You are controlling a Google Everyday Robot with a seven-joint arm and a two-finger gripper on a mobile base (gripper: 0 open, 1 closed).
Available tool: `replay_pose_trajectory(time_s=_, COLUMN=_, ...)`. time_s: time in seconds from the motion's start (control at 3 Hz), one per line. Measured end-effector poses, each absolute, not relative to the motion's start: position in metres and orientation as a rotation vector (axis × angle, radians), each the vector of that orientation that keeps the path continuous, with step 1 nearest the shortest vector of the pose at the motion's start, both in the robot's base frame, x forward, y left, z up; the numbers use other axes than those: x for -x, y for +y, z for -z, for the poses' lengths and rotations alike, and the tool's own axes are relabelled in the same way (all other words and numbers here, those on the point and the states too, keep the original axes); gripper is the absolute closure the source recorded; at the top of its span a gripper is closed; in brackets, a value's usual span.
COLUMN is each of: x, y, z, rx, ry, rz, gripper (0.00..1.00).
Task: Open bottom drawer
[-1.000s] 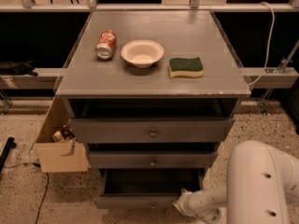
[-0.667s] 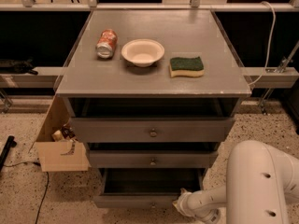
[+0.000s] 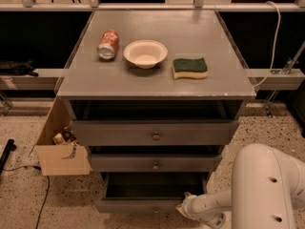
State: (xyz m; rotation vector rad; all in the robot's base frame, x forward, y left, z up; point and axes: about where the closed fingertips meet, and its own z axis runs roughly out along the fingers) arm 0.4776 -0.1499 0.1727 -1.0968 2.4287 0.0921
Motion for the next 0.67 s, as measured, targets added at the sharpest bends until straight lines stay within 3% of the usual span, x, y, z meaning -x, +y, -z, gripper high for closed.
replay_pose_trajectory(time_s=0.33, x=-0.4776, y=-0.1499, z=-0.1727, rx=1.097, ry=2.429, rz=-0.092, gripper=0.05)
replay_pose_trajectory(time_s=0.67, x=-0.4775, y=-0.1499, z=-0.1727, rx=1.097, ry=2.429, rz=-0.092, gripper=0.00)
